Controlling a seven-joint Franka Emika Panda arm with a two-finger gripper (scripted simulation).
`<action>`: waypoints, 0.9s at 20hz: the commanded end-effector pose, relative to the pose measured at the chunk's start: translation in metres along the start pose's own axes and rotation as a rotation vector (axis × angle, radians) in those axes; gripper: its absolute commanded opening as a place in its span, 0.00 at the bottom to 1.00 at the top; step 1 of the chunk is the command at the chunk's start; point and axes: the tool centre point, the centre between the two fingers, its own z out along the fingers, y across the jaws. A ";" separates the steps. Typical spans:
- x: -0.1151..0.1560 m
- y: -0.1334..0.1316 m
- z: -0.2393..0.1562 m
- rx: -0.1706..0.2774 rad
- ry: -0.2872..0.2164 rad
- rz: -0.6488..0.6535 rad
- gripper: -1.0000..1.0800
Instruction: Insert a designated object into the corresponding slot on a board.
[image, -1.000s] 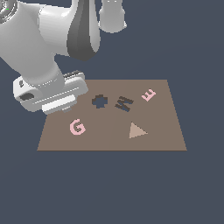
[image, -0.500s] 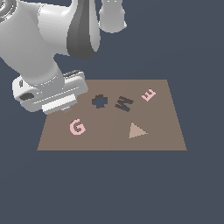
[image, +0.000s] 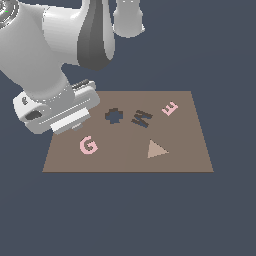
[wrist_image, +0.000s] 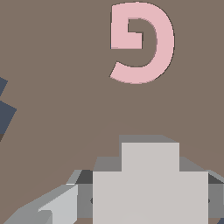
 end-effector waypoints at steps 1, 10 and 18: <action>0.004 0.001 0.000 -0.001 0.000 -0.060 0.00; 0.025 0.000 -0.002 -0.002 0.001 -0.369 0.00; 0.049 -0.009 -0.003 -0.003 0.001 -0.736 0.00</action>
